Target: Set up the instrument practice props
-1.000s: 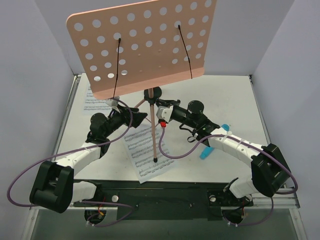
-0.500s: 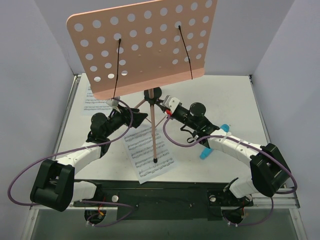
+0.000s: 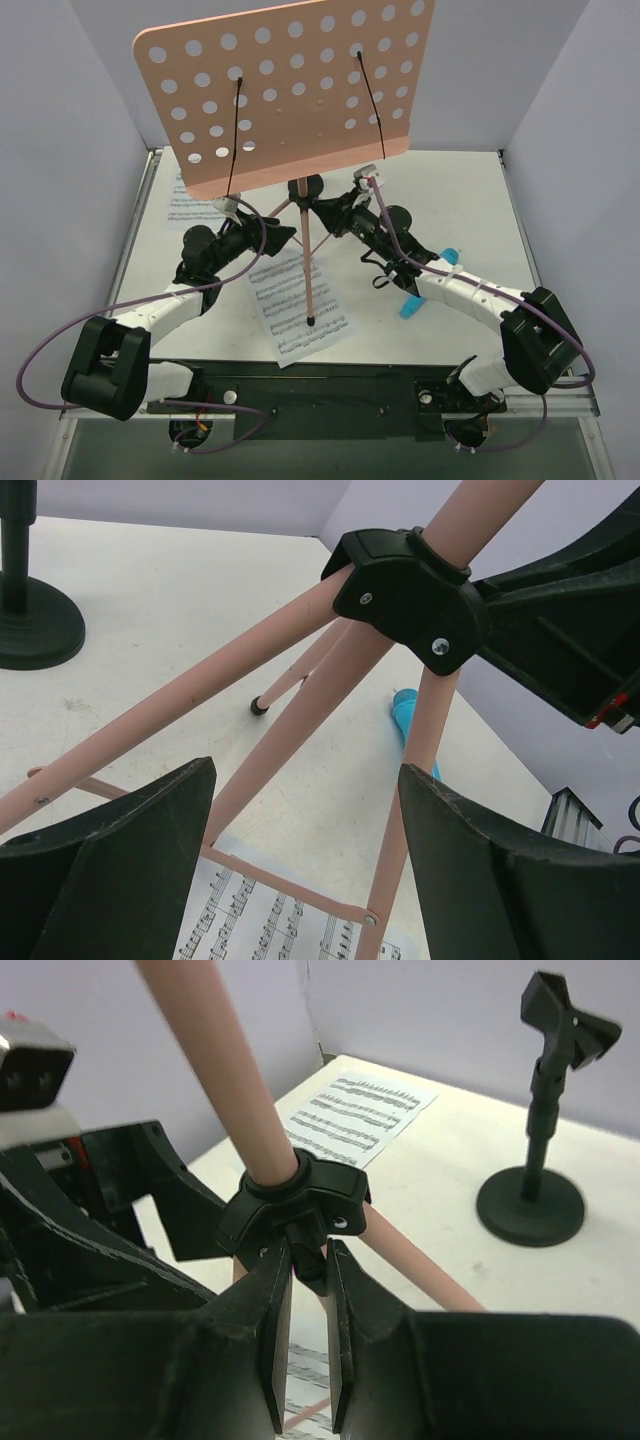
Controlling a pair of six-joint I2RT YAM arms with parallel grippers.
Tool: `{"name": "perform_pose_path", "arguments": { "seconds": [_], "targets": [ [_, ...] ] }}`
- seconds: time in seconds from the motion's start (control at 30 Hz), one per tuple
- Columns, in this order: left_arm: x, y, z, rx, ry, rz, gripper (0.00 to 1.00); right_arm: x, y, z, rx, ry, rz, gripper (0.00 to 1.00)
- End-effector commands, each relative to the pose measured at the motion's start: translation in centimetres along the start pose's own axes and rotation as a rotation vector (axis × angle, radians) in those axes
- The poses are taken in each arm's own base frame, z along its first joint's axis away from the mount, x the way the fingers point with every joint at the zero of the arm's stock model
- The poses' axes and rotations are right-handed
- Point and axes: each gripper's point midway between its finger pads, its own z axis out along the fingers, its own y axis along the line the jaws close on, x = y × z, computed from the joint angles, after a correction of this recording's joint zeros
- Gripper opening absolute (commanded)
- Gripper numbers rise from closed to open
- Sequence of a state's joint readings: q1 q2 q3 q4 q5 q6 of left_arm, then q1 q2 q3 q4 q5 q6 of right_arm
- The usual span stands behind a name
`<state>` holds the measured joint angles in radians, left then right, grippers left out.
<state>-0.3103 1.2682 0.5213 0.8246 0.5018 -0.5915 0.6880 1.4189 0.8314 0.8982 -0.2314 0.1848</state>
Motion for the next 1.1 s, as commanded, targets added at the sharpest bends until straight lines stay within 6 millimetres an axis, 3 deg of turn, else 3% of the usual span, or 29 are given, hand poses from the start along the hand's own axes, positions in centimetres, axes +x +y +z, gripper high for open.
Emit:
{"name": "perform_pose_path", "arguments": {
  "seconds": [0.0,0.03,0.07,0.1,0.37,0.6,0.73,0.87,0.93,1.0,1.03,1.07],
  "targets": [
    [-2.0,-1.0,0.6,0.049,-0.049,0.032,0.84,-2.7,0.2,-0.2,0.101,-0.067,0.428,0.0],
    [-2.0,-1.0,0.6,0.049,-0.051,0.033,0.84,-1.7,0.1,-0.2,0.131,-0.024,0.509,0.0],
    [-2.0,-1.0,0.6,0.047,-0.051,0.034,0.84,-2.2,0.3,0.1,0.131,-0.021,0.554,0.0],
    [-2.0,-0.9,0.6,0.047,-0.051,0.035,0.84,-1.3,0.3,0.0,0.159,0.023,0.619,0.0],
    [-2.2,-1.4,0.6,0.062,-0.047,0.048,0.84,-0.8,0.3,-0.3,0.273,0.011,1.138,0.0],
    [-2.2,-1.6,0.5,0.066,-0.043,0.05,0.84,-3.3,2.4,1.1,0.188,-0.019,1.771,0.0],
    [-2.2,-1.7,0.5,0.066,-0.045,0.051,0.84,-4.5,3.2,2.0,0.132,-0.013,1.891,0.0],
    [-2.1,-1.7,0.3,0.061,-0.043,0.051,0.84,-4.7,2.9,1.7,0.141,-0.058,1.863,0.0],
    [-2.2,-1.9,0.3,0.065,-0.044,0.054,0.84,-4.4,2.7,1.5,0.13,-0.073,1.797,0.12],
    [-2.1,-1.8,0.2,0.062,-0.04,0.053,0.84,-4.0,2.5,1.2,0.105,-0.076,1.704,0.33],
    [-2.0,-1.8,0.2,0.063,-0.038,0.052,0.84,-3.9,1.9,0.8,0.085,-0.094,1.614,0.49],
    [-2.0,-1.7,0.2,0.062,-0.037,0.051,0.84,-3.1,1.9,0.5,0.078,-0.074,1.578,0.52]
  ]
}}
